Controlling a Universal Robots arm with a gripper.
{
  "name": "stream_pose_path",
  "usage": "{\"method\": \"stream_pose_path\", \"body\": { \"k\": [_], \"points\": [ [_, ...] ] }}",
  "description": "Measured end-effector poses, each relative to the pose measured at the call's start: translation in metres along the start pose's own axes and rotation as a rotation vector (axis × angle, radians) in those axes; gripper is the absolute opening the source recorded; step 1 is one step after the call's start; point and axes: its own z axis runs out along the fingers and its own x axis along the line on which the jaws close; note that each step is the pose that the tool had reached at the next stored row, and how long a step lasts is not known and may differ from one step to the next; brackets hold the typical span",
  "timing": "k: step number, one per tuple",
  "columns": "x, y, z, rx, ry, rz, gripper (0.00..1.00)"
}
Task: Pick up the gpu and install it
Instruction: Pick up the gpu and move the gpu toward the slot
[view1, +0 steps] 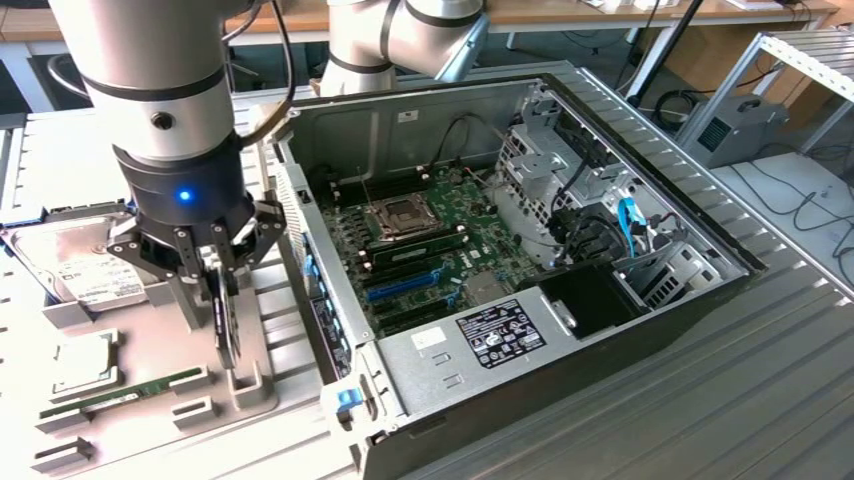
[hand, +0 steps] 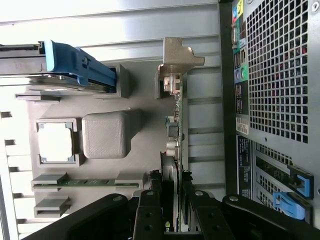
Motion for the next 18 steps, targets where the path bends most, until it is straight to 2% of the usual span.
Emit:
{"method": "stream_pose_path", "body": {
  "k": [18],
  "points": [
    [0.0002, -0.0002, -0.0057, 0.0000, 0.0000, 0.000, 0.26]
  ]
}}
